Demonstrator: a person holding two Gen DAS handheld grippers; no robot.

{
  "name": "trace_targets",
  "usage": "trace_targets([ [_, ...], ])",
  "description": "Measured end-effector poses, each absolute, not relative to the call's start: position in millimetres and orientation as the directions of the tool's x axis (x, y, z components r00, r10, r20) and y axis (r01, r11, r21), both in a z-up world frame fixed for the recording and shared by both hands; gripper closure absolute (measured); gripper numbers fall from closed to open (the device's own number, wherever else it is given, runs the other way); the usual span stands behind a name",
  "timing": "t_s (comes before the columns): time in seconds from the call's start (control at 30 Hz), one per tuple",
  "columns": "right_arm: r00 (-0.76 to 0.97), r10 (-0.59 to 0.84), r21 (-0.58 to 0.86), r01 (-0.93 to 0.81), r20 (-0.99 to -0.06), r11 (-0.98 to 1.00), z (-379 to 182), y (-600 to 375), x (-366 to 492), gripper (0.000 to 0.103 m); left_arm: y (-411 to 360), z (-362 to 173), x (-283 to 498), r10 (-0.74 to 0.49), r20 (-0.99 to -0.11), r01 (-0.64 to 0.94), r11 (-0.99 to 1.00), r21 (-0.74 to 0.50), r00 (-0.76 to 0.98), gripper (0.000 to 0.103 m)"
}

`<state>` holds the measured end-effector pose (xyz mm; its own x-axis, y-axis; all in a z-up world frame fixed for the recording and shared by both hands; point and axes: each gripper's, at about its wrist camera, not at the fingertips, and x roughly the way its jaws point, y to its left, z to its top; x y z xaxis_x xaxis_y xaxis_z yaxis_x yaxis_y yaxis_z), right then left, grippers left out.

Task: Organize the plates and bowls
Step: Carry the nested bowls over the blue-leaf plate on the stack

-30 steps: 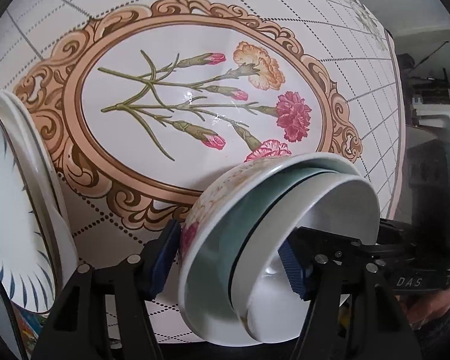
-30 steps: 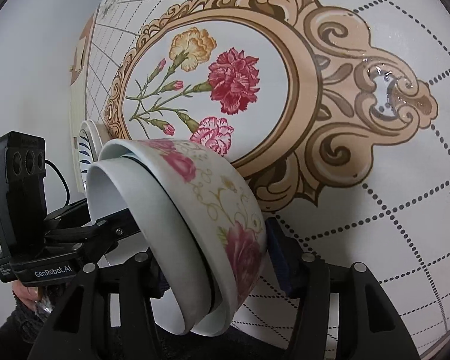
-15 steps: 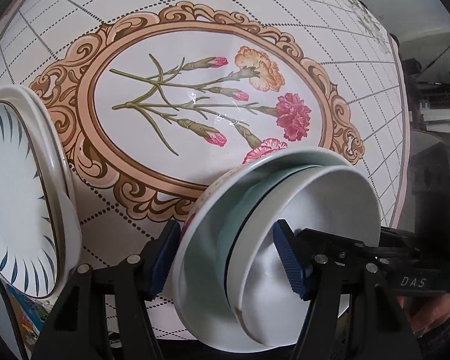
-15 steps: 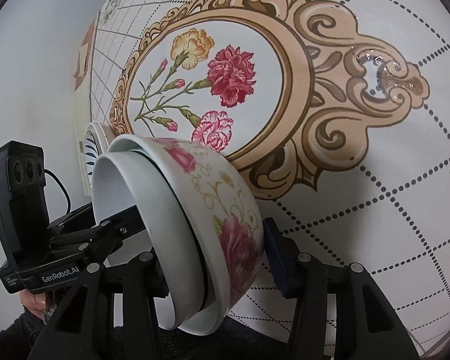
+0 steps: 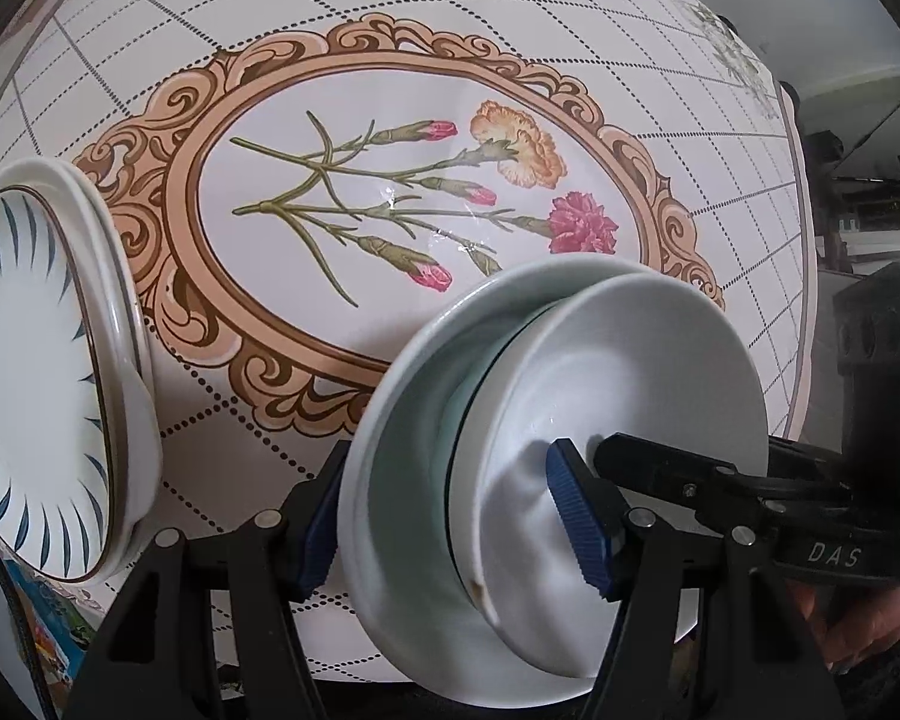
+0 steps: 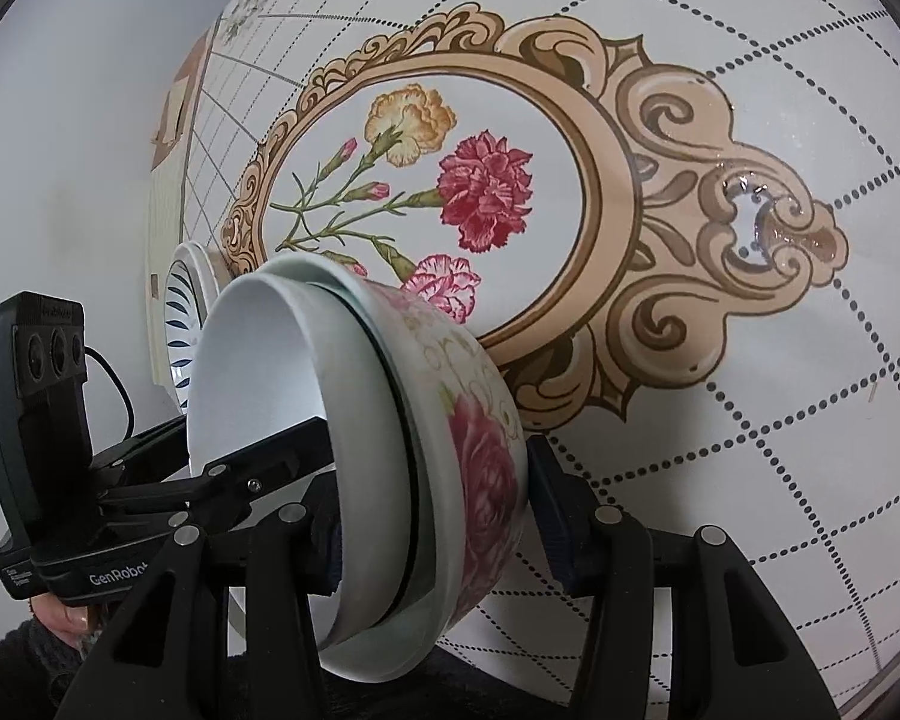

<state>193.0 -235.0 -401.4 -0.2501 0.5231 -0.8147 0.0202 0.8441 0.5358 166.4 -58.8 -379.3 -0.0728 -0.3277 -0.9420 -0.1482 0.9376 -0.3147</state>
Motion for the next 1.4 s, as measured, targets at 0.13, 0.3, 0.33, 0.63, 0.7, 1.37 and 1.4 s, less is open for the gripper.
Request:
trace_targets([
  [0.13,-0.246,0.529,0.542,0.016,-0.812,0.840,-401,-234,189,0.051,-58,-377,165,-0.314,-0.947,-0.143,0.942,-0.303,-0.065,0.041],
  [0.3,-0.232,0.523,0.538,-0.001,-0.820,0.843,-396,-233,188,0.051,-57,-373,162,-0.306,-0.951,-0.147,0.943,-0.297,-0.045,0.041],
  [0.33,-0.228,0.525,0.539,0.000,-0.820,0.842,-395,-233,188,0.051,-56,-371,162,-0.305,-0.951,-0.148,0.944,-0.296,-0.041,0.041],
  [0.63,-0.211,0.528,0.545,-0.025,-0.822,0.838,-385,-230,189,0.051,-54,-361,165,-0.283,-0.959,-0.144,0.949,-0.279,-0.006,0.041],
  [0.7,-0.213,0.528,0.546,-0.028,-0.822,0.838,-384,-229,189,0.051,-52,-361,164,-0.282,-0.960,-0.146,0.949,-0.278,-0.004,0.041],
  [1.37,-0.251,0.552,0.575,-0.023,-0.795,0.818,-379,-179,180,0.051,-2,-336,164,-0.265,-0.962,-0.193,0.943,-0.272,0.061,0.042],
  [1.4,-0.256,0.547,0.568,-0.009,-0.797,0.823,-382,-177,178,0.051,-1,-340,165,-0.263,-0.963,-0.186,0.945,-0.268,0.049,0.042],
])
